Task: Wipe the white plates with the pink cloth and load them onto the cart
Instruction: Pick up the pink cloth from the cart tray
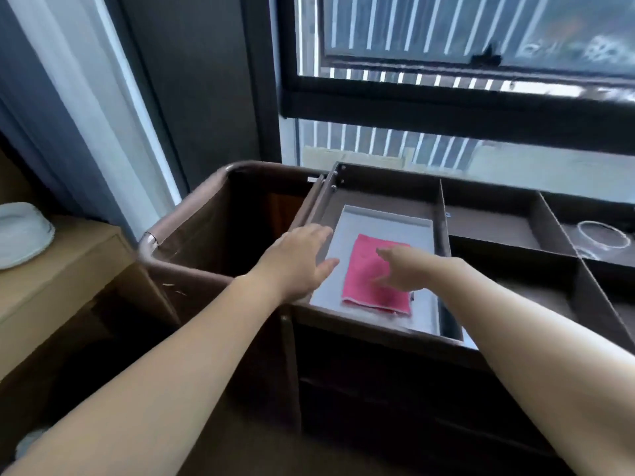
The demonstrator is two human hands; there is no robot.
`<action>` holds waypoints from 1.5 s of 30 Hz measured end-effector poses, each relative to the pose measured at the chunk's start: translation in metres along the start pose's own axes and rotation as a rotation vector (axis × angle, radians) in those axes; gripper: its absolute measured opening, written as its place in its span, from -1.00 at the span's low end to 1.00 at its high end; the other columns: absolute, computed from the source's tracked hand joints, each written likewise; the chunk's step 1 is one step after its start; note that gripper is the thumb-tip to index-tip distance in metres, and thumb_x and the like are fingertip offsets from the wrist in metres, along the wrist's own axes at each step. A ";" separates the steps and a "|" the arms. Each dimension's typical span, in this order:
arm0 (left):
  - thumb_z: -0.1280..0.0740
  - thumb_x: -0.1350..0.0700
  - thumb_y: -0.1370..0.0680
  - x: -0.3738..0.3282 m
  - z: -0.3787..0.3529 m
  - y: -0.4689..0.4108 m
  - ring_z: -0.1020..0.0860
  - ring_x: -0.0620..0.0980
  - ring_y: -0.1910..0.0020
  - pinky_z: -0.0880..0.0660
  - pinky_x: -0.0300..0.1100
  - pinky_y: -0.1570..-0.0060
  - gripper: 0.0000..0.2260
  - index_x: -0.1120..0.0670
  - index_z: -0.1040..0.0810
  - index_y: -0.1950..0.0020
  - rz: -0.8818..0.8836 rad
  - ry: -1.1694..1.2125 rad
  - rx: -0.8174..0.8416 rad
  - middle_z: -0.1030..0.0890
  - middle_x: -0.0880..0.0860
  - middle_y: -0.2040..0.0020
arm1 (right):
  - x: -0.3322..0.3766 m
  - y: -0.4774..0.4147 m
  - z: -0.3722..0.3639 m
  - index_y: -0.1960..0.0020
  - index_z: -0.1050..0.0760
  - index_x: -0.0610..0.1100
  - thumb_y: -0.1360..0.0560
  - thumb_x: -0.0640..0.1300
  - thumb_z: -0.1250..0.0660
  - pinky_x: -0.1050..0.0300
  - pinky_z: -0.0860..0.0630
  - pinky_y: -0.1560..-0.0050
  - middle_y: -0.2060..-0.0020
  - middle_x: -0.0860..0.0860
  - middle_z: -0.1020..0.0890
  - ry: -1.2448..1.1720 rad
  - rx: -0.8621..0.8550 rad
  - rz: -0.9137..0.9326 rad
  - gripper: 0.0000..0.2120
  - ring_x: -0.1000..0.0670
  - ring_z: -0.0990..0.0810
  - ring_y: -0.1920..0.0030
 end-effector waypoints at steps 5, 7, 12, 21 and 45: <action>-0.26 0.00 -0.58 0.006 -0.008 -0.033 -0.33 0.02 -0.40 -0.25 -0.07 -0.41 -0.54 0.10 -0.32 -0.46 -0.212 -0.018 0.094 -0.38 0.05 -0.41 | 0.001 0.000 -0.011 -0.42 -0.27 -0.17 -0.57 0.10 -0.25 -0.01 -0.48 -0.17 -0.35 -0.12 -0.41 -0.072 0.027 -0.124 -0.46 -0.16 -0.48 -0.23; -0.26 0.02 -0.59 0.005 -0.014 -0.043 -0.34 0.01 -0.39 -0.27 -0.09 -0.40 -0.55 0.11 -0.34 -0.45 -0.257 -0.031 0.128 -0.38 0.05 -0.41 | 0.000 -0.002 -0.016 -0.36 -0.34 -0.17 -0.56 0.10 -0.25 -0.04 -0.46 -0.21 -0.27 -0.13 -0.43 -0.034 0.054 -0.155 -0.51 -0.17 -0.49 -0.19; -0.25 0.02 -0.60 0.003 -0.026 -0.061 -0.32 0.01 -0.40 -0.28 -0.06 -0.40 -0.56 0.09 -0.33 -0.46 -0.259 -0.050 0.161 -0.36 0.03 -0.42 | -0.006 -0.015 -0.010 -0.23 -0.48 -0.16 -0.52 0.02 -0.32 0.02 -0.46 -0.11 -0.15 -0.14 -0.46 -0.017 -0.007 -0.147 -0.64 -0.18 -0.52 -0.09; -0.27 0.01 -0.58 0.002 -0.038 -0.086 -0.37 0.00 -0.34 -0.37 -0.05 -0.28 -0.60 0.07 -0.40 -0.39 -0.200 -0.045 0.182 -0.41 0.01 -0.35 | -0.016 -0.025 0.002 0.01 -0.43 -0.08 -0.52 -0.13 -0.19 0.05 -0.40 0.06 -0.05 -0.09 -0.50 -0.066 -0.096 -0.042 -0.92 -0.17 -0.50 -0.03; -0.37 -0.01 -0.52 0.077 0.095 0.001 -0.57 -0.15 0.11 -0.49 -0.26 0.10 -0.89 -0.13 -0.47 0.00 0.229 0.445 -0.359 -0.58 -0.12 0.13 | 0.125 -0.026 0.147 0.00 -0.63 -0.09 -0.38 -0.23 -0.45 0.12 -0.52 0.17 0.26 -0.04 -0.62 -0.516 -0.274 0.717 -0.80 0.12 -0.51 0.27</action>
Point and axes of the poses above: each hand's wrist, its own y-axis away from the middle knuckle, its own z-axis out of the back of the hand, x = y × z, the point moved 3 cm from there along -y, towards the middle knuckle
